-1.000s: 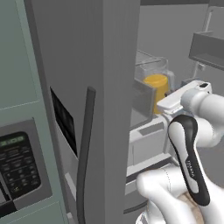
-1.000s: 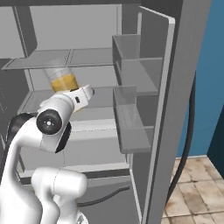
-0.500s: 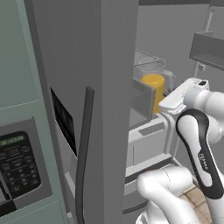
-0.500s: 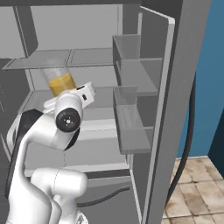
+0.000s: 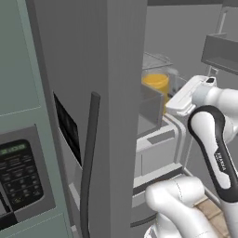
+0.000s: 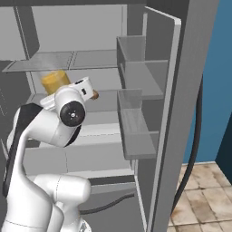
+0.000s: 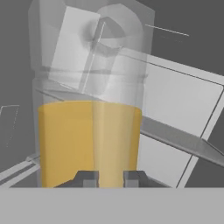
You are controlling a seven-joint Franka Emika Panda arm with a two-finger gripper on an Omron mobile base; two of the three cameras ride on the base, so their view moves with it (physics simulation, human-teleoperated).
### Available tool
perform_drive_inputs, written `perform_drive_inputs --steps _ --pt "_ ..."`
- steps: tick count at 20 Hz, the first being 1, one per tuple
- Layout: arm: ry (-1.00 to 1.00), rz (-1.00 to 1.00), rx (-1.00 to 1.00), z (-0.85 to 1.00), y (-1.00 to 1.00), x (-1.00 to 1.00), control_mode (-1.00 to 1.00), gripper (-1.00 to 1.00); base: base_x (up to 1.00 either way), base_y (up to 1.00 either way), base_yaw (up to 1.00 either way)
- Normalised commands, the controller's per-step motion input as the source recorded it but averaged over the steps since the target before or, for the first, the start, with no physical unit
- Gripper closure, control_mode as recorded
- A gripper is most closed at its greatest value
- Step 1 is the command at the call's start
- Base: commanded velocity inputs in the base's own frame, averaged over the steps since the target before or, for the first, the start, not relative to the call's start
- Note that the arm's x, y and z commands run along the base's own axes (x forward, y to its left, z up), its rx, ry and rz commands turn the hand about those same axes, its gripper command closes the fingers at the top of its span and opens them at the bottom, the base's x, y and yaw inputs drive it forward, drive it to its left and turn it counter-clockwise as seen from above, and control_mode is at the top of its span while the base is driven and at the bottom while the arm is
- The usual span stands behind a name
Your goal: Move the potato and onion from the top shelf to the second highest shelf to make space. Then, place the pitcher from the counter on the cleared top shelf.
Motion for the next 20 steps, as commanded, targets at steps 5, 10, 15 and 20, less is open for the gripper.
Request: perform_drive_inputs --steps 5,10,15,20 --pt "0.0 -0.01 0.01 0.21 0.18 0.0 -1.0 1.0 0.0 0.0 0.0" --pt "0.0 -0.07 0.07 0.29 0.13 0.0 -1.0 1.0 0.0 0.0 0.0" --pt "0.0 -0.08 0.1 0.29 0.08 0.0 -1.0 1.0 0.0 0.0 0.0" --pt "0.0 -0.06 0.13 0.5 0.02 0.0 -1.0 1.0 0.0 0.0 0.0"
